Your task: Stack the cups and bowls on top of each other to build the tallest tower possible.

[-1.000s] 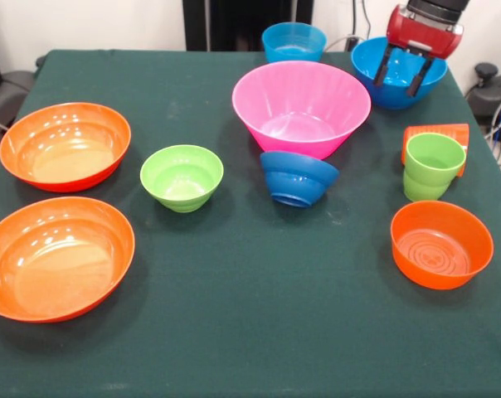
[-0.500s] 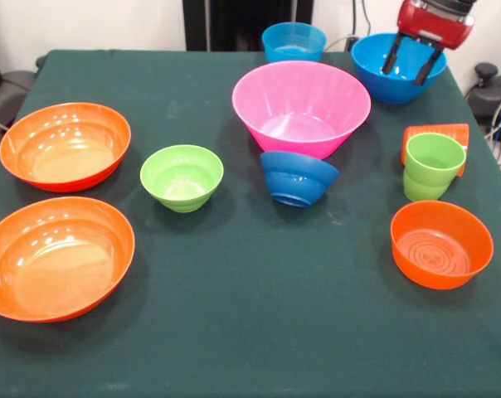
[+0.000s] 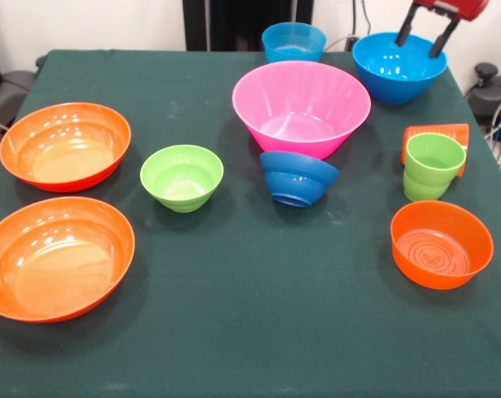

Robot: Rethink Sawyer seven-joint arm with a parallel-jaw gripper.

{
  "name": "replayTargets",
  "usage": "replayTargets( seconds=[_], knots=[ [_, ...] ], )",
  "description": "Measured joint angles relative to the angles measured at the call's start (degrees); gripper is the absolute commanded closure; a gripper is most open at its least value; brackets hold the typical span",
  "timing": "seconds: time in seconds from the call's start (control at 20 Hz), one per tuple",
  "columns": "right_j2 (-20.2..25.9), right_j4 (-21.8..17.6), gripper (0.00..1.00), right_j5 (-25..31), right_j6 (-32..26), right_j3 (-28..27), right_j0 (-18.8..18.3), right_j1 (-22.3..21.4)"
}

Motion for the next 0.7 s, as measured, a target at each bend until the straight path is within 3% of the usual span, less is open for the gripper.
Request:
replayTargets(
  seconds=[0.7],
  knots=[
    [-0.9, 0.0, 0.0, 1.1, 0.0, -3.0, -0.1, -1.5]
  ],
)
